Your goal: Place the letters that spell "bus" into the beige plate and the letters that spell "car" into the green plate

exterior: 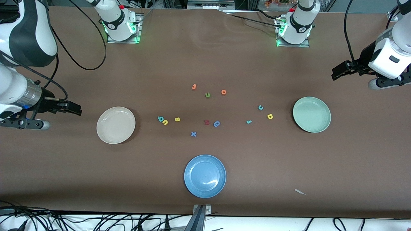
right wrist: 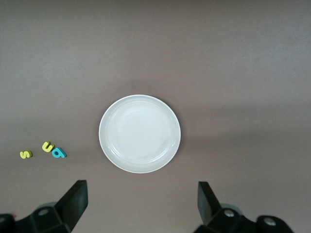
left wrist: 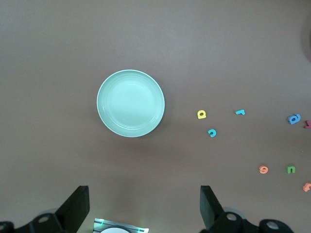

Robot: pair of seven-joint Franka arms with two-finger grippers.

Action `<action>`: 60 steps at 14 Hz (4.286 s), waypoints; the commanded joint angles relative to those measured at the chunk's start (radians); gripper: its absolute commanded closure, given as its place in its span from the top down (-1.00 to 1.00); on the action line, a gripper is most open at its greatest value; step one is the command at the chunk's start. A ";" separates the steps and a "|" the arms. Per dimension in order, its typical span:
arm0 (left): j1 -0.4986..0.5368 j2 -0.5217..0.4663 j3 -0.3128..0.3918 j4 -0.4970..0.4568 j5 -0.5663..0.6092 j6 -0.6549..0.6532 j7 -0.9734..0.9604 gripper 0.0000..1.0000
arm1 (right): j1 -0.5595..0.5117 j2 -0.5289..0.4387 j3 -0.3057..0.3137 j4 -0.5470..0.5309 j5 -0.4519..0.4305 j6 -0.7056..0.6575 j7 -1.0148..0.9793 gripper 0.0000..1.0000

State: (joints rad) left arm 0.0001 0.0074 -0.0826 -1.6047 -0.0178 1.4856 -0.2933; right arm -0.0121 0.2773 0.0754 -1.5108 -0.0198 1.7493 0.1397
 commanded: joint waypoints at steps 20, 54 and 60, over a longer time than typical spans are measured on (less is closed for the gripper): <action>0.006 0.057 -0.032 0.022 -0.004 -0.007 0.011 1.00 | 0.330 0.190 0.050 -0.319 -0.005 0.441 -0.017 0.99; -0.170 0.499 -0.062 -0.520 0.085 1.168 -0.089 1.00 | 0.391 0.336 0.047 -0.348 -0.127 0.647 0.080 -0.80; -0.204 0.528 -0.006 -0.505 0.087 1.168 -0.086 1.00 | 0.379 0.260 -0.005 -0.246 -0.121 0.406 0.074 -0.81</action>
State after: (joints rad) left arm -0.1766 0.5232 -0.1097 -2.1333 0.0561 2.6594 -0.3674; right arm 0.3726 0.5685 0.0883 -1.7957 -0.1376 2.2437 0.2032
